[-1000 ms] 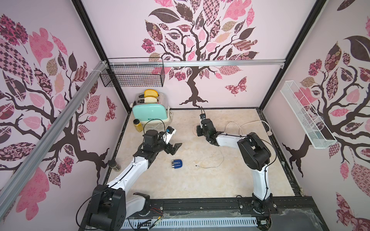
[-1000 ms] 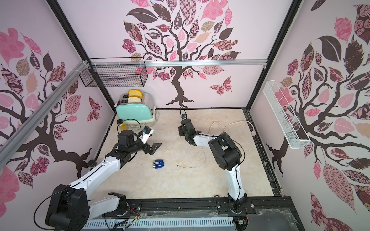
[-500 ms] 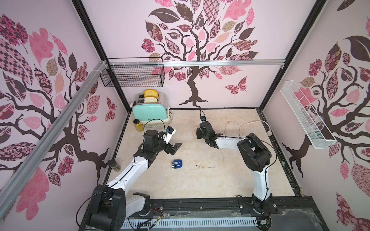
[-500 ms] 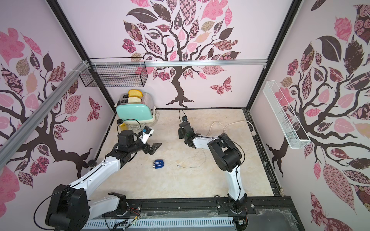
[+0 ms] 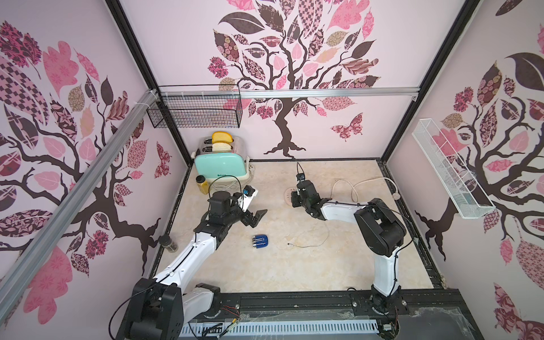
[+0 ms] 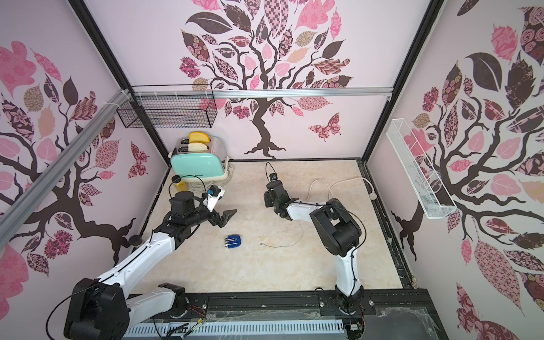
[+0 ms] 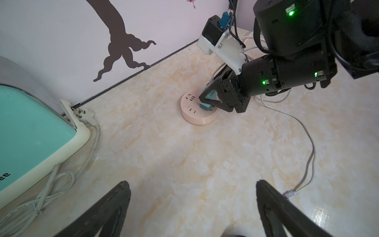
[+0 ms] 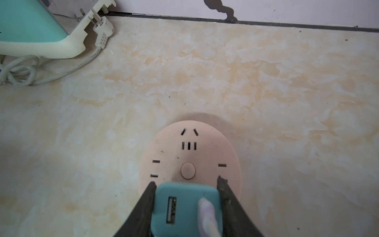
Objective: Charge the electric shaver
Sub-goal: Insert the plug into the socket, then pick up the charging cable from the center of the board.
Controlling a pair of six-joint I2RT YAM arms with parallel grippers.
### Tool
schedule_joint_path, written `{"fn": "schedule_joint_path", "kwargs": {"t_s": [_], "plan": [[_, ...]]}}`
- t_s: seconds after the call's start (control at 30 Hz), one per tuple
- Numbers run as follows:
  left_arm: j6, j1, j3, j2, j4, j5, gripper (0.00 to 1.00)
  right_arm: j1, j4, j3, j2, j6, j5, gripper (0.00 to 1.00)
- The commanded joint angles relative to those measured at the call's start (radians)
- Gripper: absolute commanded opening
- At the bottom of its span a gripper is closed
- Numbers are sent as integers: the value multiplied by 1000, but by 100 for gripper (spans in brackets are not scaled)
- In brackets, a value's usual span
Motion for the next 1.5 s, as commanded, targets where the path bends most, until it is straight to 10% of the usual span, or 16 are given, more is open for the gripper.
{"fn": "schedule_joint_path", "kwargs": {"t_s": [0.0,0.43,0.93,1.47], "plan": [[11,5,-8,-23,-2,2,98,-5,-167,-14,-5,32,-77,24],[-16,5,7,-45,-8,-12,98,-4,-158,-63,-156,84,-153,99],[-235,5,125,-52,-98,-181,98,70,-285,-316,-375,-136,-587,98],[-342,9,332,-29,-451,-105,98,147,-582,-355,-425,-390,-403,65]]}}
